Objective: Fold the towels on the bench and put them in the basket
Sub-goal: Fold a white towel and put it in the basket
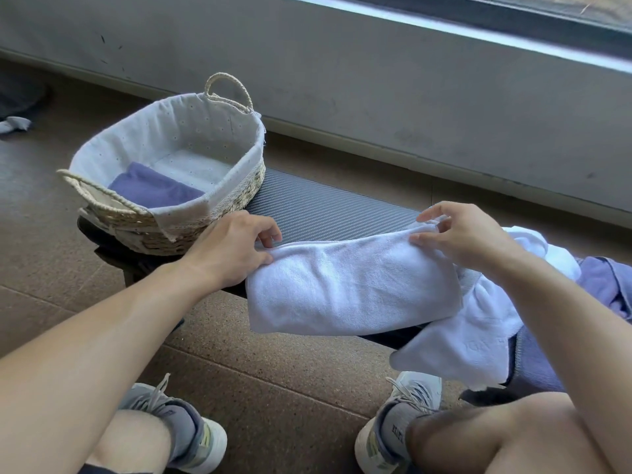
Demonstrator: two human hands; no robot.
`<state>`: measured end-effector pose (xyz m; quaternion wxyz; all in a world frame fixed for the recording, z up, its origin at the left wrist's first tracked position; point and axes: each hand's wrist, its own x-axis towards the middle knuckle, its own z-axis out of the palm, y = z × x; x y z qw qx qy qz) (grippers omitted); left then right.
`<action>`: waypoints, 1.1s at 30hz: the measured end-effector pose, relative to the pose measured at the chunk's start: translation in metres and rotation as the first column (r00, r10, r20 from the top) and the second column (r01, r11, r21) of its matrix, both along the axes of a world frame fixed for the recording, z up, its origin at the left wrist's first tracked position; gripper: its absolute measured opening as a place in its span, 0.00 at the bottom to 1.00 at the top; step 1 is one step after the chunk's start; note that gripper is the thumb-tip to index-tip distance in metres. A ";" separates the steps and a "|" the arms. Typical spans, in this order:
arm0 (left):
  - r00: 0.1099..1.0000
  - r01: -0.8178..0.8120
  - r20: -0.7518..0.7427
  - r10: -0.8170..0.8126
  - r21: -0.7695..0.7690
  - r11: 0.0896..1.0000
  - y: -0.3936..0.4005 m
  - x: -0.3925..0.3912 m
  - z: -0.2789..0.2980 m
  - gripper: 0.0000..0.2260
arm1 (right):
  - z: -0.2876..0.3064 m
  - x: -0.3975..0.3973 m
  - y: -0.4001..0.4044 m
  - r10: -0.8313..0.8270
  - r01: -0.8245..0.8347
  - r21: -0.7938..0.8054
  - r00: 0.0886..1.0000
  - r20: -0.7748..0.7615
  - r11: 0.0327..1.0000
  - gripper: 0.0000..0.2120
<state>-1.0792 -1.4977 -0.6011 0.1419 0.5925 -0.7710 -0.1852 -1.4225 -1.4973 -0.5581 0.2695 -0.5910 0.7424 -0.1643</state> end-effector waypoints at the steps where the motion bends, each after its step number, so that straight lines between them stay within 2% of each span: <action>1: 1.000 0.006 0.001 -0.006 -0.003 1.000 0.000 0.000 0.000 0.10 | 0.001 0.000 0.000 0.007 -0.007 0.002 1.000 -0.007 1.000 0.11; 5: 1.000 0.017 0.012 -0.019 0.087 0.996 -0.002 -0.001 0.007 0.04 | 0.002 0.000 0.000 0.019 -0.019 0.016 1.000 -0.018 1.000 0.08; 10: 0.999 0.032 -0.018 -0.030 0.165 0.986 -0.002 0.001 0.017 0.04 | 0.003 -0.001 -0.002 0.008 -0.008 0.023 1.000 -0.019 1.000 0.11; 13: 0.997 0.066 -0.049 -0.055 0.273 0.960 -0.002 0.006 0.024 0.05 | 0.002 -0.003 -0.002 0.010 -0.010 0.028 1.000 0.011 1.000 0.13; 16: 0.999 0.024 -0.036 -0.011 0.372 0.928 -0.001 0.010 0.021 0.04 | 0.002 -0.004 -0.002 0.015 -0.015 0.029 1.000 0.000 0.999 0.14; 22: 0.996 -0.082 0.057 0.066 0.330 0.941 -0.004 0.007 -0.002 0.05 | 0.002 -0.001 -0.004 0.037 -0.032 0.061 0.996 -0.078 0.998 0.15; 26: 0.989 -0.124 0.111 0.094 0.303 0.945 -0.003 0.005 -0.002 0.16 | 0.005 0.001 -0.001 0.072 -0.068 0.054 0.995 -0.074 0.996 0.12; 30: 0.979 -0.168 0.164 0.119 0.326 0.930 -0.004 0.004 0.001 0.11 | 0.011 0.001 0.002 0.098 -0.094 0.116 0.995 -0.021 0.989 0.10; 33: 0.989 -0.122 0.129 0.079 0.367 0.922 -0.005 0.006 0.004 0.10 | 0.014 0.000 0.005 0.113 -0.110 0.164 0.994 -0.008 0.980 0.09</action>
